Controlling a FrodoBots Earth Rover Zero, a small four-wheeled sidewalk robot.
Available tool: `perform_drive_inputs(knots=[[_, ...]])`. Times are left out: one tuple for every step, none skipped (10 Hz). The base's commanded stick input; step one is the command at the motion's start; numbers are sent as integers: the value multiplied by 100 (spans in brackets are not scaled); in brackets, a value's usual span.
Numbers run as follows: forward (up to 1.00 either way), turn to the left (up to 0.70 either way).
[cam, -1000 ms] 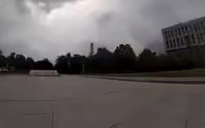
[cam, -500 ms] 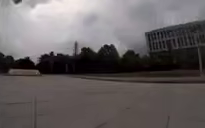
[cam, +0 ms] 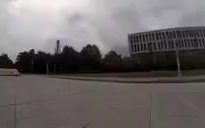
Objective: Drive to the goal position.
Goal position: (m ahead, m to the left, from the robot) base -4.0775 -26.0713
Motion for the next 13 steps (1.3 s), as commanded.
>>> perform_drive_inputs(knots=[[0, -70], [0, -70], [0, -70], [0, -70], [0, -70], [0, -70], [0, -70], [0, -70], [0, -70], [0, -70], [0, -70], [0, -70], [0, -70]])
